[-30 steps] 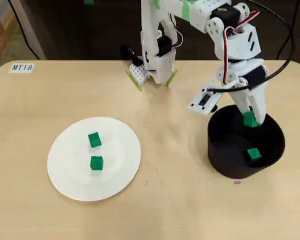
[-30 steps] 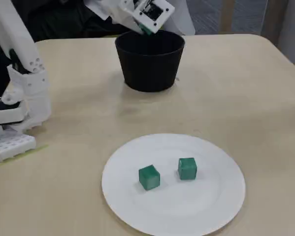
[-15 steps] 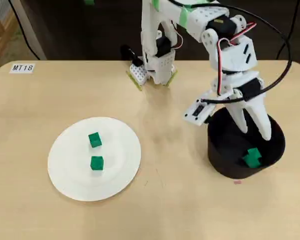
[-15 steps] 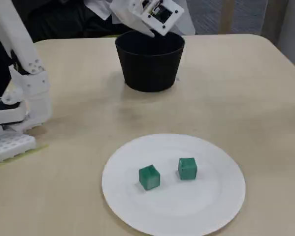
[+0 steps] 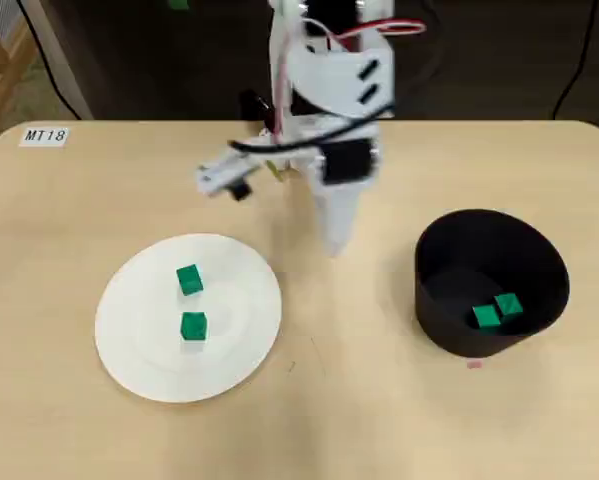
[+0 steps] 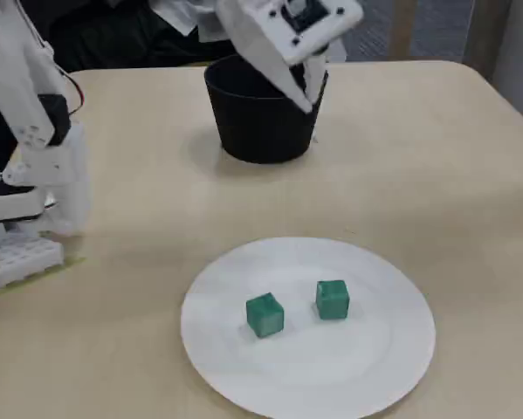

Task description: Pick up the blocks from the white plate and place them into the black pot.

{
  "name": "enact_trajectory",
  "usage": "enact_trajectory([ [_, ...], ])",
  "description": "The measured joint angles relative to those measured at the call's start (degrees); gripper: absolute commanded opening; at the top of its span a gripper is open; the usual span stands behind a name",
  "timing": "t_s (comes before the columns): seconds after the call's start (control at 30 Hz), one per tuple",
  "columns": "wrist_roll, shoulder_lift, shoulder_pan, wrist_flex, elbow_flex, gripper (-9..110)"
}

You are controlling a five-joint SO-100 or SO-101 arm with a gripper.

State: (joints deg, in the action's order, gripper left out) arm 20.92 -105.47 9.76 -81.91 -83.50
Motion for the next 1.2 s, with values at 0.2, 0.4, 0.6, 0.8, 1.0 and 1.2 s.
enact_trajectory([
  [0.2, 2.8, -4.2, 10.5, 14.8, -18.6, -2],
  [0.4, 4.5, 3.8, 9.3, 19.2, -20.4, -2],
  [0.6, 7.5, 13.5, 10.6, 17.7, -13.6, -2],
  [0.8, 11.5, 25.1, 12.6, 9.8, 0.4, -2],
  [1.0, 13.6, 37.6, 12.2, 1.4, 18.0, -2],
  [1.2, 14.3, 43.9, 13.2, -1.8, 25.7, 5],
])
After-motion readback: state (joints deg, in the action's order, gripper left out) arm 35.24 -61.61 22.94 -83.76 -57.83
